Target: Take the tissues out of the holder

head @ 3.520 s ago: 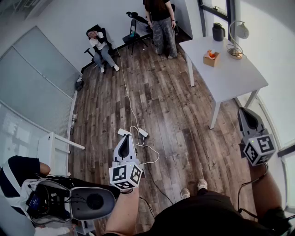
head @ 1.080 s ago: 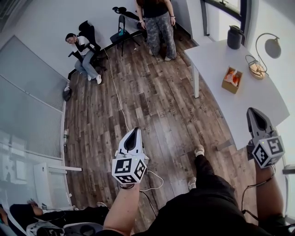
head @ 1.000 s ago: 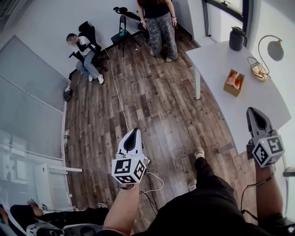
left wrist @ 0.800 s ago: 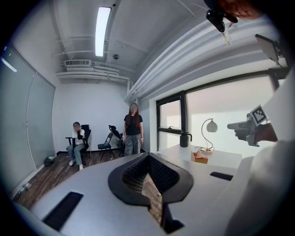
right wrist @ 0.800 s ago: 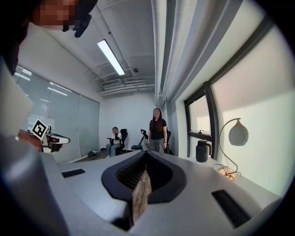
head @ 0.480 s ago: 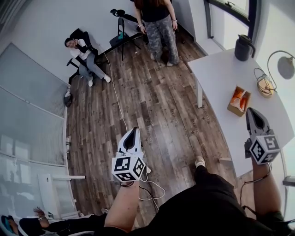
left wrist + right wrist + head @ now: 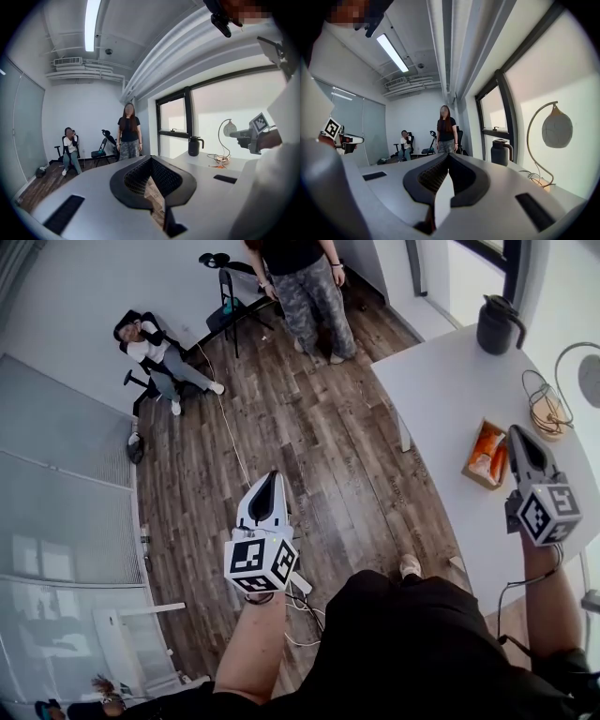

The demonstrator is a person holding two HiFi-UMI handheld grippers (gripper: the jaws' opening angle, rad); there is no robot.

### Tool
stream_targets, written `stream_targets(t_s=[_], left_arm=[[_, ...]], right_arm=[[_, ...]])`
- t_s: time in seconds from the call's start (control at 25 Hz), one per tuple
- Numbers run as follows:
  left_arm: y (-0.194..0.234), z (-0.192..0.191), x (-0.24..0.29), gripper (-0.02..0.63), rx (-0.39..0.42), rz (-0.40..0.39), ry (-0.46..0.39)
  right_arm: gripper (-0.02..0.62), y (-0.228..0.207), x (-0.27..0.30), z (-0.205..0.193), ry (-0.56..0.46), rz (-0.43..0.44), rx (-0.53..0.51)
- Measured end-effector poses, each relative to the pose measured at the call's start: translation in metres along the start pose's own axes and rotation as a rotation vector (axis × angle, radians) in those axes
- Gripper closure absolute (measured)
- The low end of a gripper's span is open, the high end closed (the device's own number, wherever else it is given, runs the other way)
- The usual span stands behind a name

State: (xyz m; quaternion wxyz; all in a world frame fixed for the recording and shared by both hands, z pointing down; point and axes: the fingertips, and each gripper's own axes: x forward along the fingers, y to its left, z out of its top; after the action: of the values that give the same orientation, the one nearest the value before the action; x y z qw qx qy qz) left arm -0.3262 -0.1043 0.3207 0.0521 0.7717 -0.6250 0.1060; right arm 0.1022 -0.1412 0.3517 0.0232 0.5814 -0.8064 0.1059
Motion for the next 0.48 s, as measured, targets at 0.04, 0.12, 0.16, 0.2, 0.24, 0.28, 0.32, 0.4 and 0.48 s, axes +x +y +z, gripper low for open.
stream_targets(t_s=[0.04,0.12,0.16,0.2,0.24,0.28,0.32,0.4,0.48], left_arm=[[-0.004,0.000,0.010,0.601,0.006,-0.005,0.004],[-0.007,0.000,0.028,0.601,0.010,-0.012,0.010],[-0.007,0.002,0.036,0.601,0.007,-0.017,0.011],[-0.006,0.005,0.045,0.601,0.005,-0.028,0.012],[-0.005,0.008,0.055,0.601,0.007,-0.042,0.013],[-0.006,0.011,0.064,0.601,0.012,-0.060,0.013],[-0.007,0.014,0.075,0.601,0.019,-0.077,0.012],[-0.011,0.018,0.098,0.601,0.027,-0.110,0.005],[-0.019,0.027,0.124,0.601,0.027,-0.146,-0.015]], right_arm=[[0.591,-0.006,0.005,-0.001,-0.001,-0.002,0.005],[0.591,-0.017,0.011,-0.005,0.002,-0.010,0.011],[0.591,-0.022,0.013,-0.005,0.005,-0.018,0.013],[0.591,-0.026,0.015,-0.005,0.008,-0.032,0.014],[0.591,-0.030,0.016,-0.003,0.010,-0.049,0.016],[0.591,-0.035,0.016,-0.001,0.010,-0.068,0.019],[0.591,-0.039,0.016,0.001,0.007,-0.087,0.022],[0.591,-0.049,0.015,0.004,-0.002,-0.124,0.022],[0.591,-0.060,0.015,0.006,-0.004,-0.165,0.018]])
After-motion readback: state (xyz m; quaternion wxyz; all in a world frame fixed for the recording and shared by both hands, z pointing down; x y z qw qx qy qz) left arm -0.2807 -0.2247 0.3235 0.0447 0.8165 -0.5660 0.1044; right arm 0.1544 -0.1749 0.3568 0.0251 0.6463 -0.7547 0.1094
